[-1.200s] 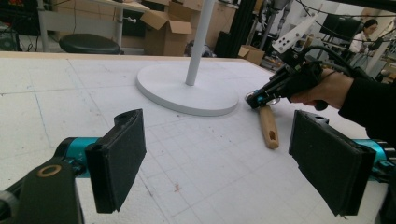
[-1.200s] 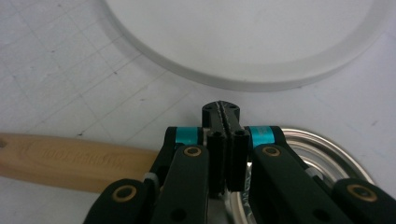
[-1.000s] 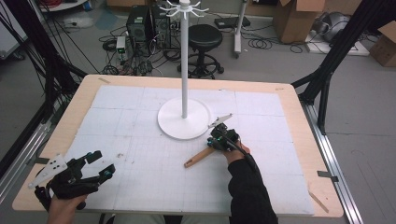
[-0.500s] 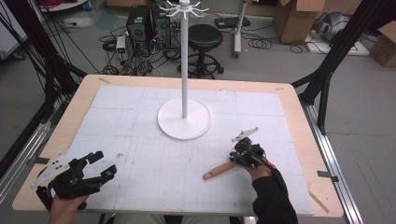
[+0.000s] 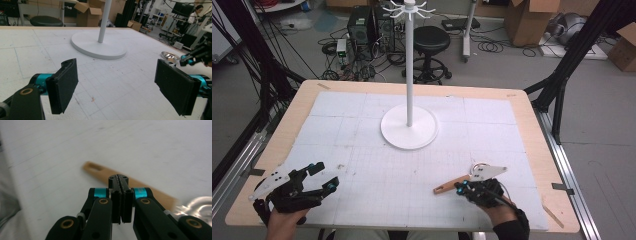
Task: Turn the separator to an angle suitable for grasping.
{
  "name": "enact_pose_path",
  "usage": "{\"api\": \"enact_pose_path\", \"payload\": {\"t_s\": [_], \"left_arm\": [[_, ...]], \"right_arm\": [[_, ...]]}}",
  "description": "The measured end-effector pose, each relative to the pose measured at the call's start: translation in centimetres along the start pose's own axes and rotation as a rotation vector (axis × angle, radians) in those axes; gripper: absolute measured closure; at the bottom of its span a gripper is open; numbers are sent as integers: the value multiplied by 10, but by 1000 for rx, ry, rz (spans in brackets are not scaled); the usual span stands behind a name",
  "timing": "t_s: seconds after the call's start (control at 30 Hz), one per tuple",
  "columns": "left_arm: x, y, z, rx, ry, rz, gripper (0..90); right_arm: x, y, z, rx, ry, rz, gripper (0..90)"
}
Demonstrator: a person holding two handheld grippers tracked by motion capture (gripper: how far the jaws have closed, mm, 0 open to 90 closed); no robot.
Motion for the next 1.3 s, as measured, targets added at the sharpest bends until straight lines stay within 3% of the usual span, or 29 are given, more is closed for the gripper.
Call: {"api": "enact_pose_path", "payload": {"t_s": [0.1, 0.13, 0.17, 0.23, 0.33, 0.5, 0.6, 0.7, 0.8, 0.83, 0.87, 0.9, 0.93, 1.07, 1.1, 1.17, 1.2, 1.23, 1.3], "left_arm": [[0, 0, -1, 5, 4, -1, 192], [0, 0, -1, 5, 4, -1, 192], [-1, 0, 0, 3, 3, -1, 192], [-1, 0, 0, 3, 4, -1, 192], [0, 0, -1, 3, 4, 0, 192], [-1, 1, -1, 5, 4, -1, 192], [-1, 1, -1, 7, 8, 0, 192], [-1, 1, -1, 7, 5, 2, 193], [-1, 1, -1, 7, 6, 1, 193], [-1, 1, -1, 6, 6, 1, 193], [-1, 1, -1, 6, 6, 1, 193], [-1, 1, -1, 4, 6, 1, 193], [-1, 1, -1, 4, 6, 1, 193], [-1, 0, 0, 0, 4, 0, 193], [-1, 0, 0, 0, 4, 0, 193], [-2, 1, 0, 0, 3, -3, 193], [-2, 1, 0, -1, 4, -3, 193], [-2, 1, 0, 0, 6, -3, 193], [-3, 1, 0, 3, 9, -3, 193]], "right_arm": [[-21, -15, 0, -43, 66, -63, 900], [-21, -15, 0, -43, 66, -63, 900], [-25, -25, 2, -83, 88, -63, 900], [-22, -31, -3, -85, 89, -45, 900], [-8, -38, -11, -90, 79, 31, 900], [4, -52, -20, -118, 63, 72, 900], [17, -58, -33, -105, 11, 92, 900], [38, -50, -41, -71, -34, 130, 900], [65, -36, -35, -66, -107, 181, 900], [75, -32, -31, -86, -112, 210, 900], [75, -32, -31, -86, -112, 210, 900], [95, -25, -17, -153, -113, 275, 900], [105, -21, -11, -180, -116, 308, 900], [139, -6, 7, -204, -195, 393, 900], [139, -6, 7, -204, -195, 393, 900], [155, 4, 21, -205, -286, 414, 900], [155, 4, 21, -205, -286, 414, 900], [156, 4, 29, -213, -313, 391, 900], [152, 4, 35, -224, -312, 360, 900]]}}
Point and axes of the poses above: each handheld gripper's, and its own axes: y roughly backward along the jaws, z roughly out of its underside, x roughly to its right, the point moved 10 cm from there along -y, roughly forward along the jaws, and after that the axes turned 7 degrees about y, right-handed, at the moved point
